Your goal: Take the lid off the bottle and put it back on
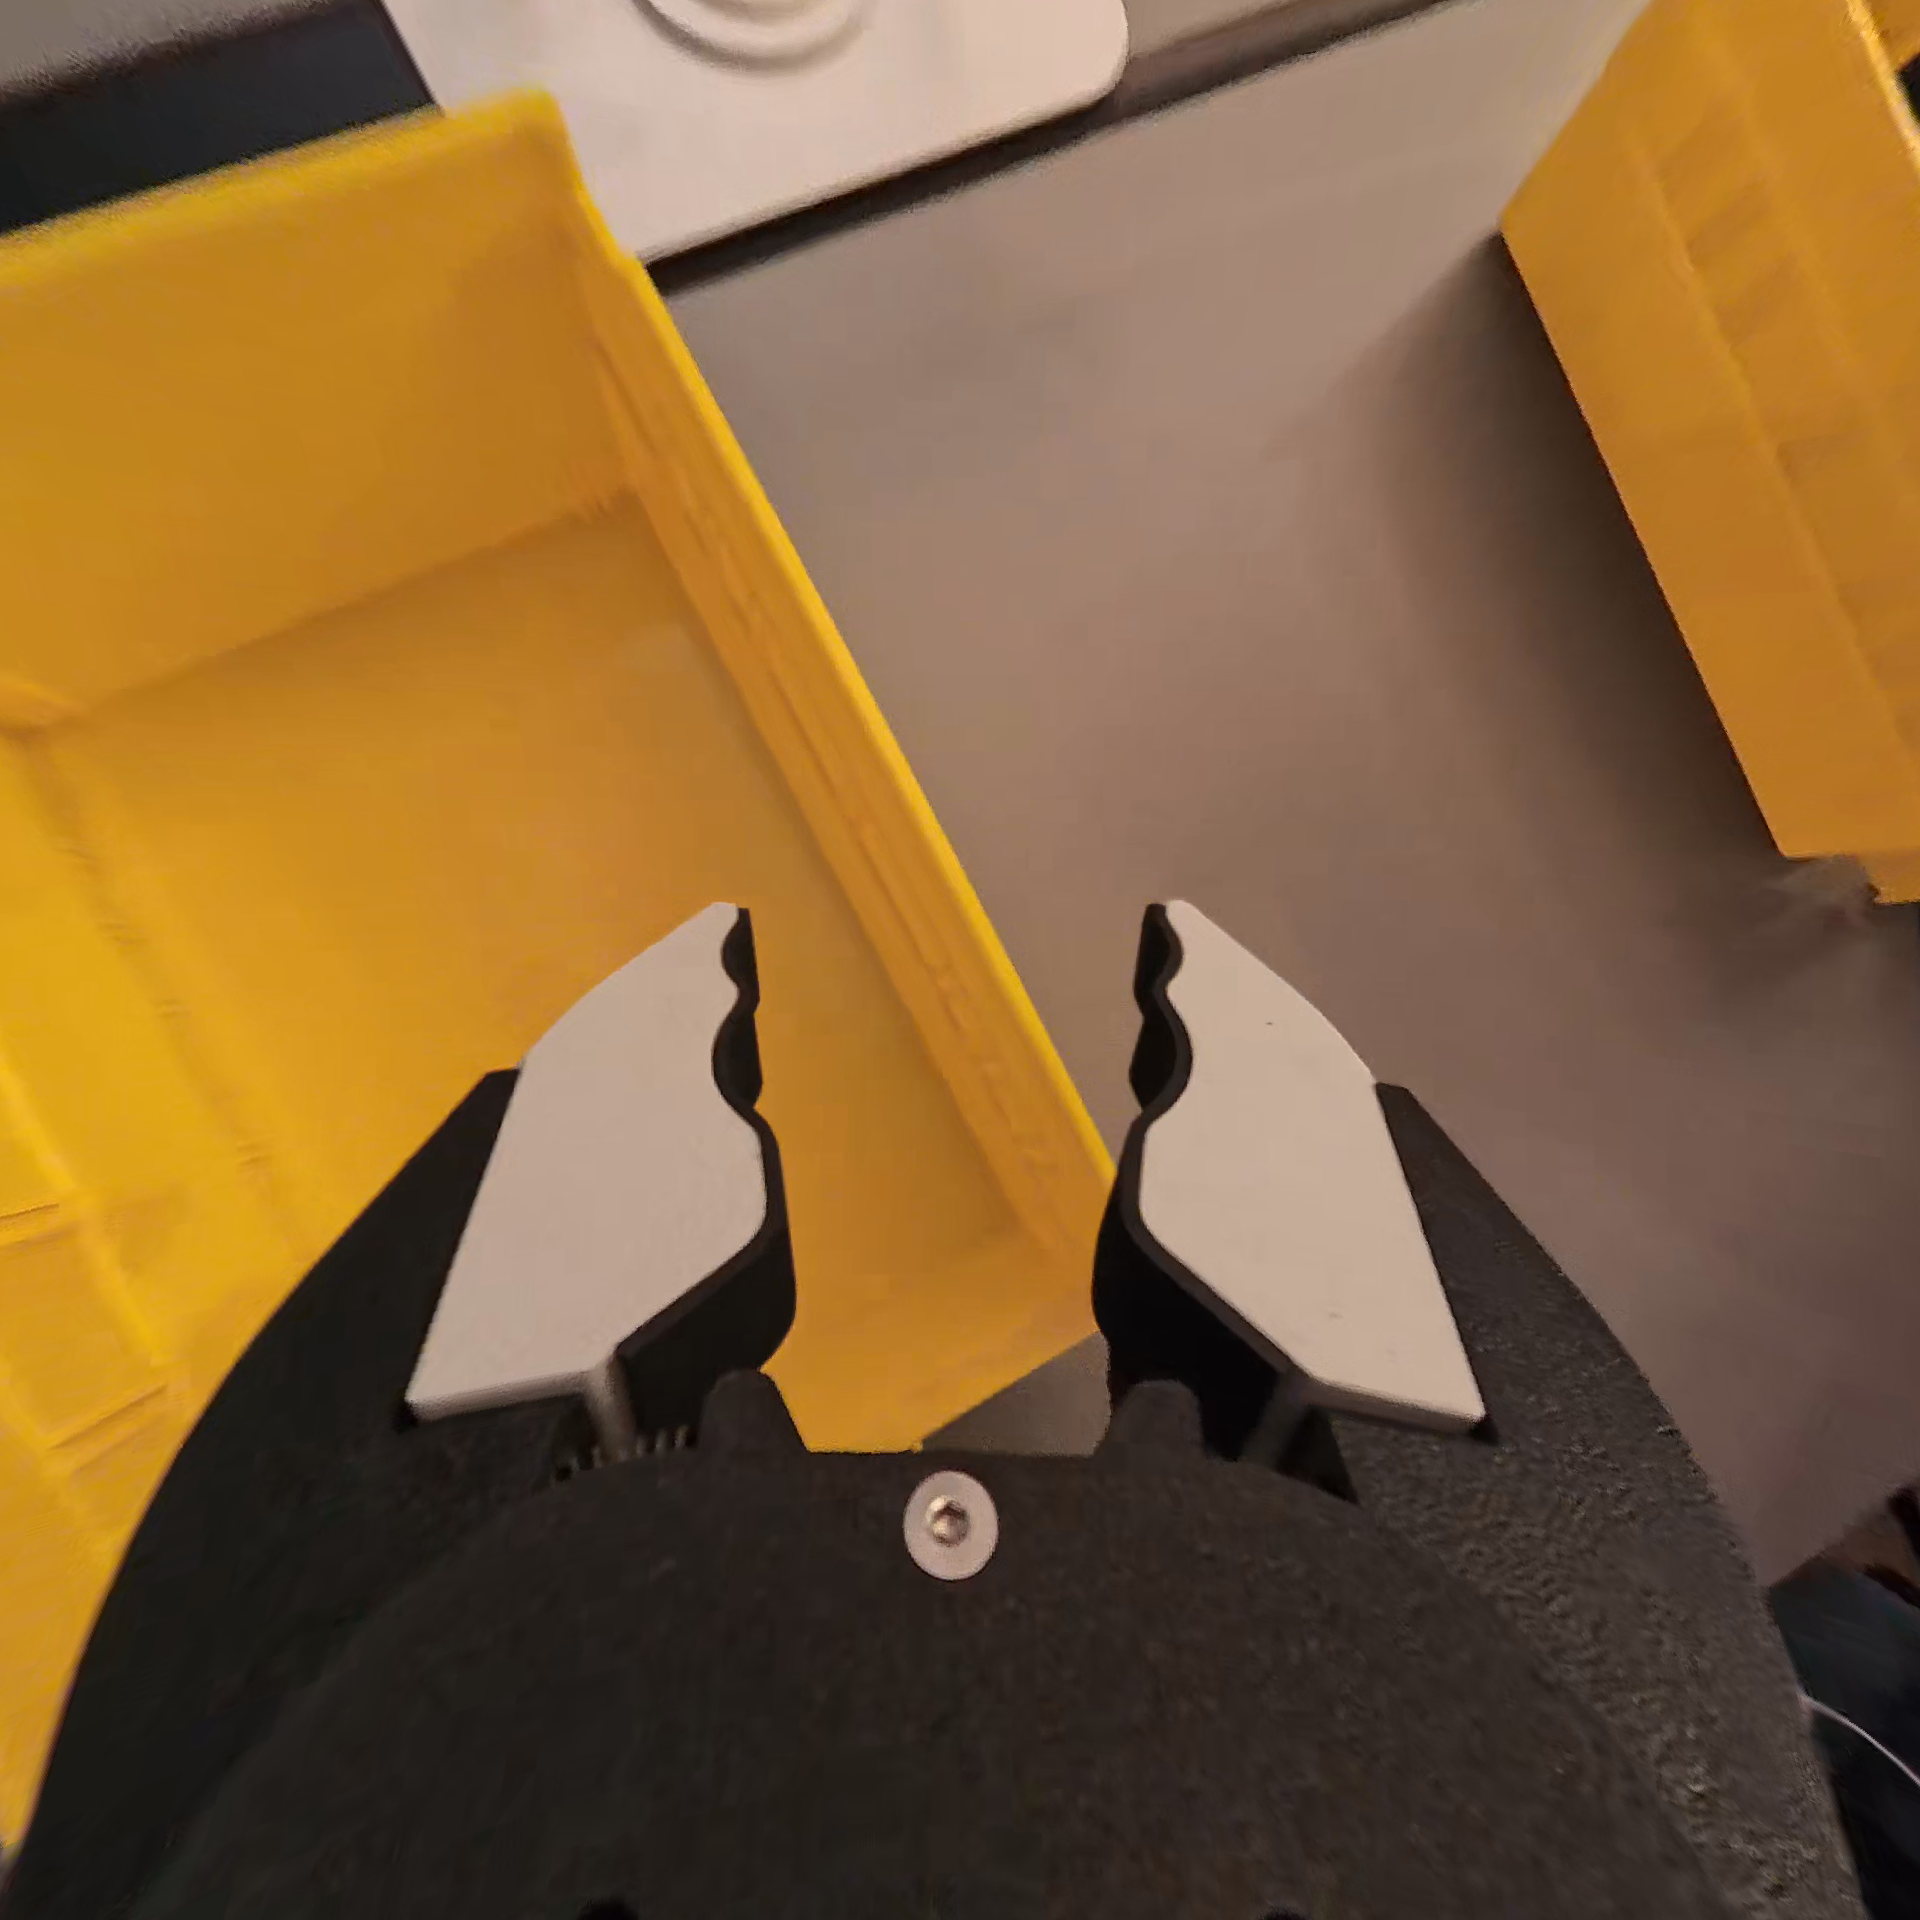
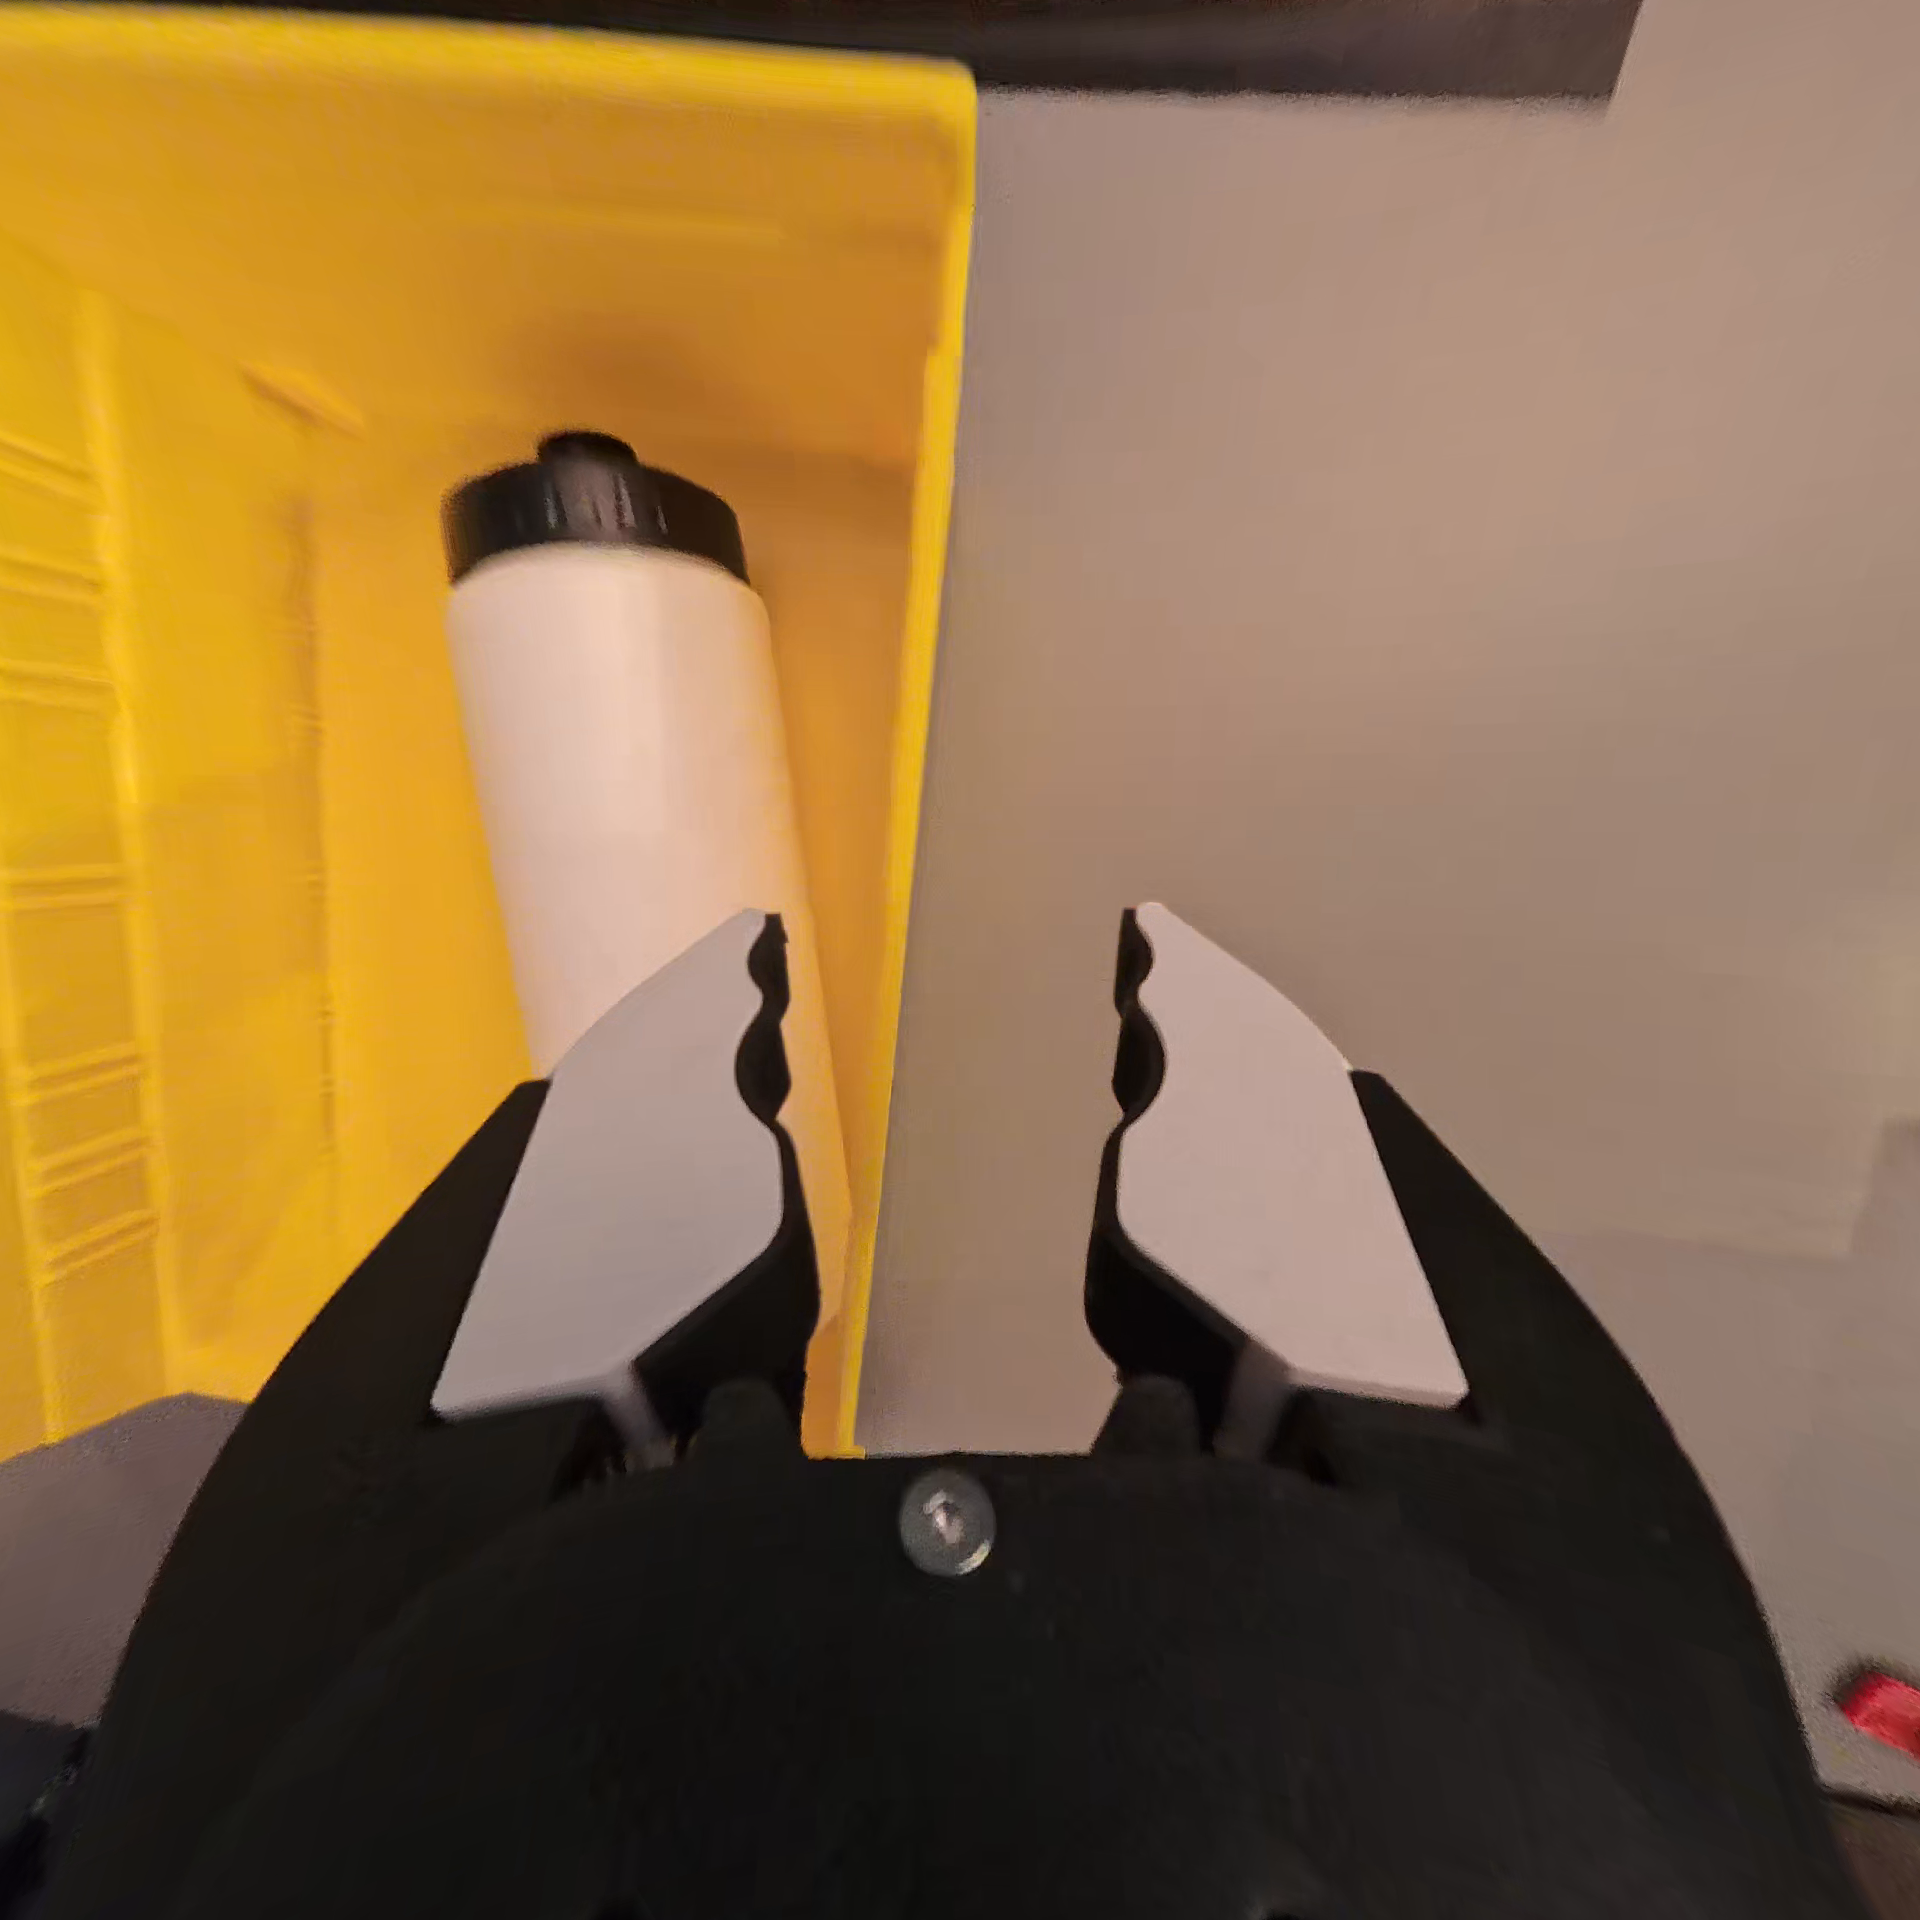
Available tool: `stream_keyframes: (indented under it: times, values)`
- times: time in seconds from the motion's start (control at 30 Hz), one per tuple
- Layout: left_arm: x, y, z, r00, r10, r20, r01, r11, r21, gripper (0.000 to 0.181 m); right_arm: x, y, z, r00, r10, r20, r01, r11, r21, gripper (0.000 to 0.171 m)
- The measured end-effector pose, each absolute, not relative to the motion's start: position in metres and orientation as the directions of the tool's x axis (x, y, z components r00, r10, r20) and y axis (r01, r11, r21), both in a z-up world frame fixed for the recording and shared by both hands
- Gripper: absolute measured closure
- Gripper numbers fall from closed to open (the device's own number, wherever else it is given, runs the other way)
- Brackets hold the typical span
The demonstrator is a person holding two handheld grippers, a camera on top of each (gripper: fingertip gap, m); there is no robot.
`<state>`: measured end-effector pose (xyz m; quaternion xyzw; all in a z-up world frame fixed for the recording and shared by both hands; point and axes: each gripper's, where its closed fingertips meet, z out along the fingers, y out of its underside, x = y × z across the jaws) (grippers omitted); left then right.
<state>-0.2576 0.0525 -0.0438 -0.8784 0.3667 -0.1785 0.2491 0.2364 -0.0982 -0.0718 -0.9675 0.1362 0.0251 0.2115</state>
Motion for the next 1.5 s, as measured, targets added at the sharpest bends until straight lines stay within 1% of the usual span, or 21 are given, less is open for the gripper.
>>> stream_keyframes:
  times: [0.07,0.13,0.17,0.23,0.3,0.4,0.53,0.63,0.8,1.0,1.1,1.13,1.2,1.27,1.3,1.37,1.4,1.43,1.47,1.5]
  values:
    - [-0.254,0.051,-0.058,0.671,-0.731,0.126,-0.583,-0.625,-0.519,0.114,0.235,-0.103,-0.084,0.959,-0.248,-0.134,-0.28,-0.895,-0.348,0.115]
    - [-0.252,0.049,-0.071,0.679,-0.727,0.103,-0.613,-0.638,-0.466,0.116,0.229,-0.109,-0.096,0.959,-0.234,-0.158,-0.27,-0.922,-0.276,0.127]
    - [-0.249,0.047,-0.076,0.672,-0.734,0.104,-0.626,-0.637,-0.449,0.116,0.224,-0.111,-0.102,0.957,-0.227,-0.178,-0.266,-0.935,-0.236,0.136]
    - [-0.243,0.043,-0.085,0.663,-0.74,0.111,-0.644,-0.64,-0.418,0.121,0.209,-0.114,-0.111,0.944,-0.214,-0.253,-0.26,-0.951,-0.167,0.161]
    - [-0.242,0.04,-0.095,0.668,-0.738,0.101,-0.661,-0.65,-0.376,0.128,0.21,-0.114,-0.117,0.937,-0.256,-0.238,-0.29,-0.949,-0.122,0.163]
    - [-0.245,0.04,-0.105,0.679,-0.732,0.064,-0.677,-0.657,-0.331,0.129,0.203,-0.111,-0.117,0.929,-0.287,-0.232,-0.317,-0.943,-0.1,0.164]
    - [-0.245,0.04,-0.108,0.682,-0.731,0.029,-0.688,-0.654,-0.315,0.128,0.175,-0.095,-0.117,0.918,-0.299,-0.261,-0.328,-0.942,-0.074,0.163]
    - [-0.245,0.039,-0.108,0.682,-0.732,0.007,-0.695,-0.65,-0.307,0.125,0.144,-0.082,-0.117,0.933,-0.249,-0.26,-0.274,-0.959,-0.067,0.163]
    - [-0.241,0.033,-0.108,0.666,-0.746,0.01,-0.711,-0.638,-0.295,0.121,0.101,-0.071,-0.117,0.96,-0.188,-0.206,-0.203,-0.978,-0.055,0.165]
    - [-0.229,0.02,-0.107,0.642,-0.765,0.053,-0.722,-0.626,-0.294,0.12,0.048,-0.064,-0.117,0.962,-0.113,-0.25,-0.123,-0.992,-0.025,0.163]
    - [-0.22,0.009,-0.106,0.62,-0.779,0.096,-0.729,-0.617,-0.297,0.118,0.029,-0.054,-0.117,0.962,-0.079,-0.263,-0.091,-0.995,-0.033,0.163]
    - [-0.217,0.004,-0.105,0.601,-0.79,0.119,-0.738,-0.606,-0.297,0.118,0.026,-0.049,-0.117,0.962,-0.068,-0.263,-0.082,-0.996,-0.04,0.163]
    - [-0.212,-0.002,-0.095,0.571,-0.799,0.186,-0.731,-0.599,-0.327,0.126,0.022,-0.043,-0.115,0.964,-0.052,-0.261,-0.071,-0.996,-0.061,0.162]
    - [-0.212,0.002,-0.074,0.564,-0.794,0.227,-0.683,-0.603,-0.412,0.135,0.025,-0.04,-0.108,0.972,-0.072,-0.222,-0.094,-0.992,-0.089,0.159]
    - [-0.215,0.008,-0.061,0.568,-0.793,0.221,-0.654,-0.597,-0.465,0.135,0.03,-0.038,-0.1,0.981,-0.085,-0.175,-0.108,-0.986,-0.128,0.151]
    - [-0.226,0.018,-0.032,0.576,-0.793,0.196,-0.589,-0.57,-0.573,0.131,0.033,-0.032,-0.073,0.99,-0.102,-0.102,-0.125,-0.961,-0.246,0.145]
    - [-0.231,0.021,-0.016,0.58,-0.793,0.188,-0.554,-0.553,-0.623,0.13,0.032,-0.025,-0.053,0.993,-0.102,-0.058,-0.116,-0.933,-0.341,0.142]
    - [-0.238,0.022,-0.001,0.583,-0.791,0.184,-0.517,-0.536,-0.668,0.129,0.023,-0.015,-0.03,0.995,-0.09,-0.032,-0.095,-0.887,-0.452,0.142]
    - [-0.244,0.021,0.013,0.586,-0.79,0.181,-0.482,-0.52,-0.705,0.128,0.0,-0.004,-0.008,0.998,-0.023,-0.05,-0.047,-0.83,-0.556,0.142]
    - [-0.249,0.019,0.026,0.587,-0.789,0.18,-0.453,-0.504,-0.735,0.128,-0.037,0.005,0.012,0.991,0.095,-0.099,0.01,-0.769,-0.639,0.143]
